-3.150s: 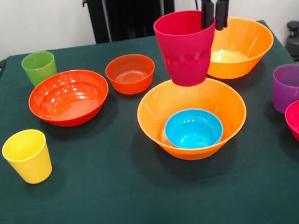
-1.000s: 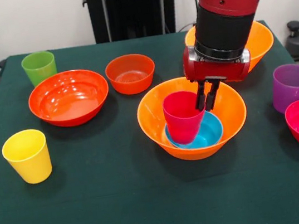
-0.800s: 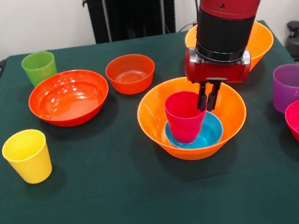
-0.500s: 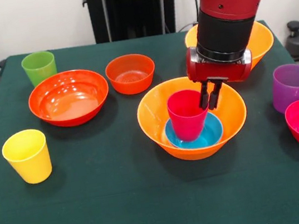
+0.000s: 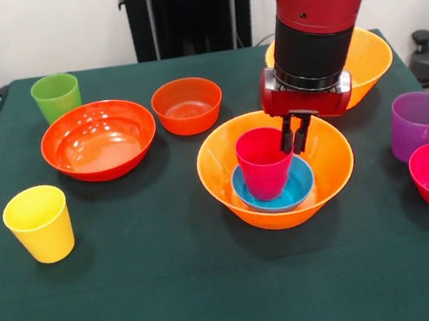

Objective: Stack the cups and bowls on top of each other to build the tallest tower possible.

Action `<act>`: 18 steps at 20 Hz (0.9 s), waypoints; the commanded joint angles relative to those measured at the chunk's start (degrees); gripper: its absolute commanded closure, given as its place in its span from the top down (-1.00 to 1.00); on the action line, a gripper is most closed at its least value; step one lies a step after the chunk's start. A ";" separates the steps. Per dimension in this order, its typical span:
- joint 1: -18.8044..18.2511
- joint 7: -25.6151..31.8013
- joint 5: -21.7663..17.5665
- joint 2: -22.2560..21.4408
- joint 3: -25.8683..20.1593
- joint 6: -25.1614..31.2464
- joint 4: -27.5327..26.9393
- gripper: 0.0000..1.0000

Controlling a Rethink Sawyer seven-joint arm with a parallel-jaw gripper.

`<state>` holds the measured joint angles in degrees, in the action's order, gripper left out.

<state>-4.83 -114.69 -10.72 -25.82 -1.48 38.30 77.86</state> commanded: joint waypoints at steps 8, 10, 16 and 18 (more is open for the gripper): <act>-1.87 -2.45 1.30 0.33 -6.96 -6.37 5.87 -1.00; -2.02 -2.68 1.53 0.07 -7.46 -7.31 6.66 -1.00; -2.31 -2.54 2.01 0.39 -8.03 -7.37 6.06 -1.00; -2.36 -2.47 2.00 0.42 -8.08 -7.25 6.00 -1.00</act>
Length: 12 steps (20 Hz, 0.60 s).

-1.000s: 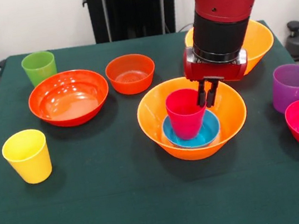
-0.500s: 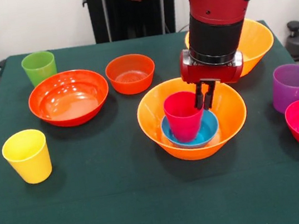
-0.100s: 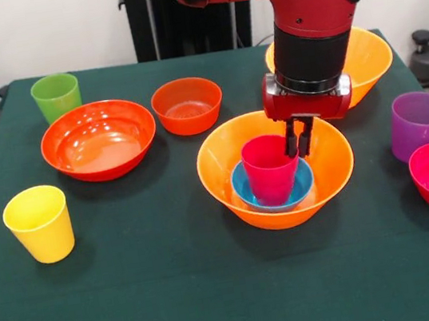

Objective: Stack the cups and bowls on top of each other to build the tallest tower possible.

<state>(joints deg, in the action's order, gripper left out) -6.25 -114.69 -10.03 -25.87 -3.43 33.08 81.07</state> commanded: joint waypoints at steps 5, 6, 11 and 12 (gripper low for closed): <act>-0.79 -2.11 1.41 1.00 -6.04 -0.90 1.55 1.00; -1.03 -1.51 1.46 1.04 -6.34 -0.39 1.34 1.00; -1.28 -0.93 1.36 0.95 -5.95 0.29 0.39 1.00; -1.09 -1.14 1.16 0.72 -5.70 -0.01 0.77 1.00</act>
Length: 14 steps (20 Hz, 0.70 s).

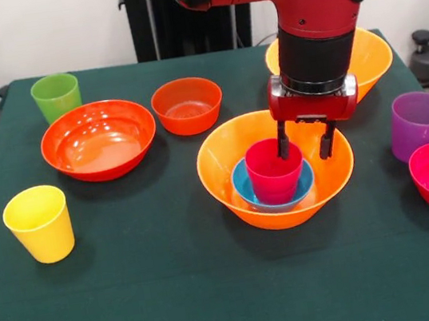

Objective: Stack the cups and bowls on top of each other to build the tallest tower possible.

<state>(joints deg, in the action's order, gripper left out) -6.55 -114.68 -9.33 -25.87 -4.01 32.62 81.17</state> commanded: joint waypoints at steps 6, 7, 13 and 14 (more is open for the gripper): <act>-1.68 0.39 0.74 -4.42 -5.21 3.18 3.76 1.00; -1.80 0.64 0.94 -5.70 -5.24 4.04 4.50 1.00; -1.36 0.97 0.60 -15.34 -3.19 5.75 10.05 1.00; -1.35 1.29 0.26 -16.54 -2.84 5.81 10.81 1.00</act>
<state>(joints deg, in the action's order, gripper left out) -6.96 -114.68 -9.31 -34.50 -4.15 32.63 85.90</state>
